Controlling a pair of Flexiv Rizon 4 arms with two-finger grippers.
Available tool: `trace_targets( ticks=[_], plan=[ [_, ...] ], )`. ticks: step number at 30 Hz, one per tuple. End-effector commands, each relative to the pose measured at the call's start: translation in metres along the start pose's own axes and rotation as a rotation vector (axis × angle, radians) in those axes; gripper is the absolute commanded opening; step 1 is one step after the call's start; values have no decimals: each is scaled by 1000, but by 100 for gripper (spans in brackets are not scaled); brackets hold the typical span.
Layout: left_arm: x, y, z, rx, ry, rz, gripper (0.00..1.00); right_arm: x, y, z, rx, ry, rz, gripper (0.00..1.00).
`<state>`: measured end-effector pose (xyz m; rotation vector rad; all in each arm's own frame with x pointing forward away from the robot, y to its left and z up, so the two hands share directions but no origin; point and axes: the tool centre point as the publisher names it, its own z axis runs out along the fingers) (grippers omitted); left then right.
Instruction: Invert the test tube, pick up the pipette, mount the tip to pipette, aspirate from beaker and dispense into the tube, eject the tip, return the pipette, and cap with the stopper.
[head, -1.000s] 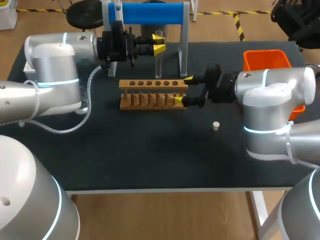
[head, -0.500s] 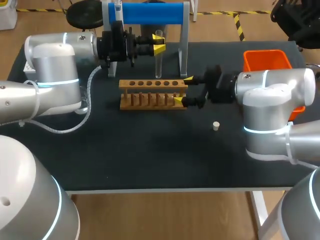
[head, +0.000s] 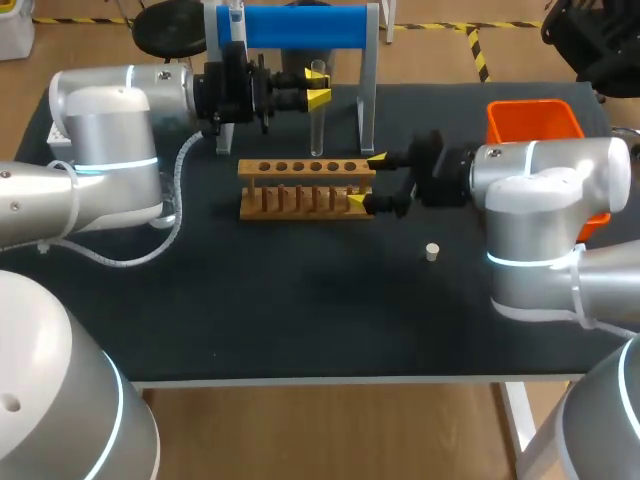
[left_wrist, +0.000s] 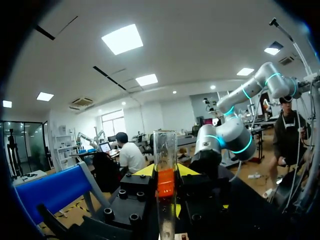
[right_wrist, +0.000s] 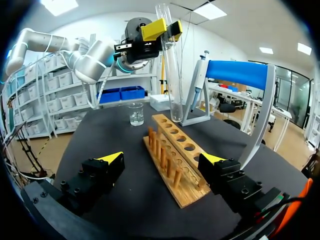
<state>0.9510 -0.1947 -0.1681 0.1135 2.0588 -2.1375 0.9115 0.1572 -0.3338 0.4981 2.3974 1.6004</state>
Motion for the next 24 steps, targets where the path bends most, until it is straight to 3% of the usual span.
trace_targets(
  ticks=[1,24],
  plan=[
    [0,0,0,-7,2,-4,0,1,0,0,-2,-6,0,100],
    [-15,22,7,-26,4,-75,0,1,0,0,-2,-6,0,100]
  ],
)
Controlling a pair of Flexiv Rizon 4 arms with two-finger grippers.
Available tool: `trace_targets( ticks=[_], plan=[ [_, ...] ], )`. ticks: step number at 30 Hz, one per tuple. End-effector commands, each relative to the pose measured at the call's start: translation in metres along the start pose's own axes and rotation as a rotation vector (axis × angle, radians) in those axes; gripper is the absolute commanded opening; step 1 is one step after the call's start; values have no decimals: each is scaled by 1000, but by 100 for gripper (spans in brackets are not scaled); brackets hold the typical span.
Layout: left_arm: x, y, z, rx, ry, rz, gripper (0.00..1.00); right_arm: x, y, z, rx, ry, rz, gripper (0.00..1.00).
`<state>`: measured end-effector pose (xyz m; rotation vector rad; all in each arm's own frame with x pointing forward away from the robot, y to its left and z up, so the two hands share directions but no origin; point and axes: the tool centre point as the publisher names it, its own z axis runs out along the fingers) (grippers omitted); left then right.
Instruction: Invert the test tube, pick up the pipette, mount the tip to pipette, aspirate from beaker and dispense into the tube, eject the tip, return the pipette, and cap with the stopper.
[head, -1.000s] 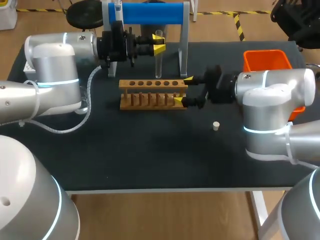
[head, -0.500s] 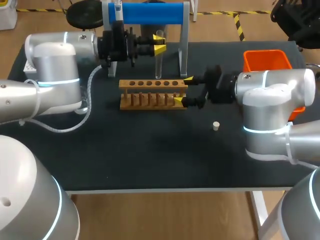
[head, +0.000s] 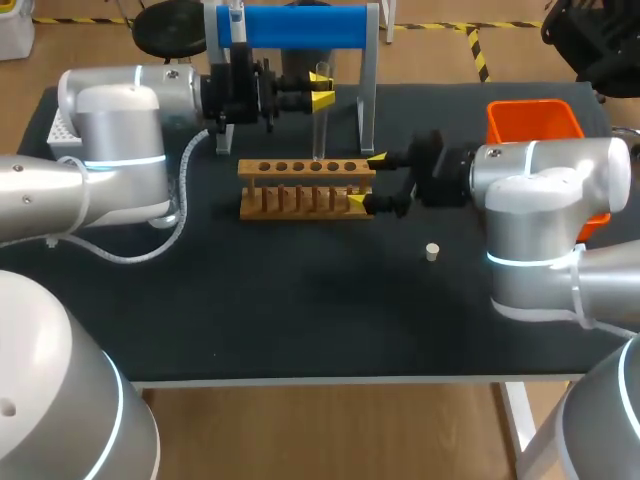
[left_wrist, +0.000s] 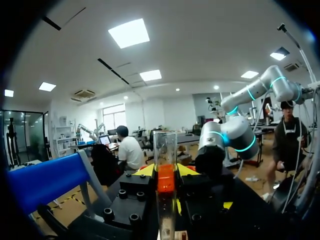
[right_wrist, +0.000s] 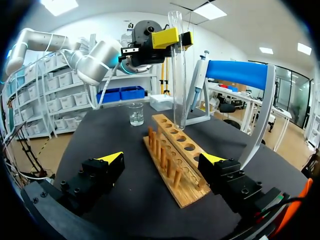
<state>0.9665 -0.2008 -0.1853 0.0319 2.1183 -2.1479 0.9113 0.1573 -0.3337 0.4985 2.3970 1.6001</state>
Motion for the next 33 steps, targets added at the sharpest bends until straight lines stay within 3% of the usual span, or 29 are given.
trace_targets(
  ticks=[1,33],
  plan=[
    [-4,3,0,0,8,-6,0,1,-1,0,-2,-5,0,100],
    [-8,21,-2,5,-1,-46,0,1,-1,0,-2,-5,0,100]
  ],
)
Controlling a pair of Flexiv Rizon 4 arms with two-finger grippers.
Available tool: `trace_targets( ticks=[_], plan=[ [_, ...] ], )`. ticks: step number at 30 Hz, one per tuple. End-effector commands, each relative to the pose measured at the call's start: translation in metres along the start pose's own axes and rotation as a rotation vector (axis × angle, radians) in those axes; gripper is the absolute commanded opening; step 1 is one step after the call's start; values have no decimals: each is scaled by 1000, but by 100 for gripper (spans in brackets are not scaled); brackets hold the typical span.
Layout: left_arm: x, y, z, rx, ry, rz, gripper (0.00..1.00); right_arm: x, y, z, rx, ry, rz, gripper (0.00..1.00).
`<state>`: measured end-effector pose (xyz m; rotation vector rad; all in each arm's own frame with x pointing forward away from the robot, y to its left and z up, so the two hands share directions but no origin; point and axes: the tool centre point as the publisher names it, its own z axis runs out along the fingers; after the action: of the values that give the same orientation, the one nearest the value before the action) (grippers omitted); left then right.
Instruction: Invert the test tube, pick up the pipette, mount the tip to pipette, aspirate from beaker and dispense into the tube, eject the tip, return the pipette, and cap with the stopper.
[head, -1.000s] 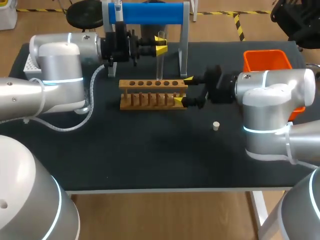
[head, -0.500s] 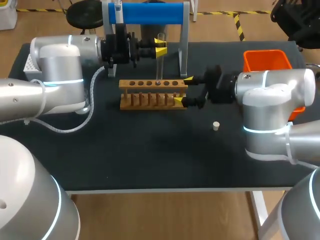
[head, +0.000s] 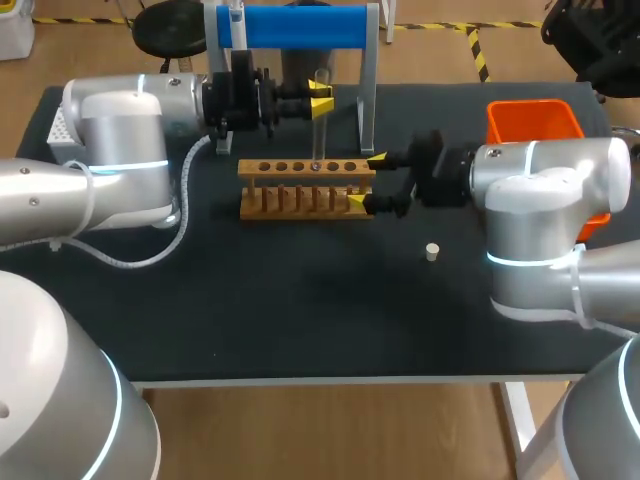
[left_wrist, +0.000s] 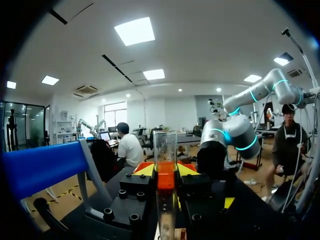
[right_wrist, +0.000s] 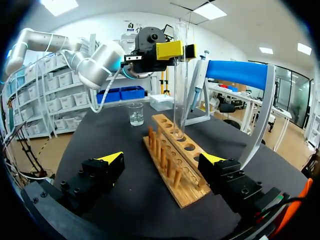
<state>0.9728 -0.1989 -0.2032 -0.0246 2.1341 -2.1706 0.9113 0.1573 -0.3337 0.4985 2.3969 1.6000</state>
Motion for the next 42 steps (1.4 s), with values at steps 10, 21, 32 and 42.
trace_targets(
  ticks=[10,21,32,42],
  plan=[
    [-7,6,0,5,8,-1,0,1,-1,0,-2,-5,0,100],
    [-9,13,-1,5,6,-8,0,1,-1,0,-2,-5,0,100],
    [-10,17,-2,8,2,-13,0,1,-1,0,-2,-5,0,100],
    [-9,20,-3,10,-2,-15,0,1,-1,0,-2,-5,0,100]
  ],
)
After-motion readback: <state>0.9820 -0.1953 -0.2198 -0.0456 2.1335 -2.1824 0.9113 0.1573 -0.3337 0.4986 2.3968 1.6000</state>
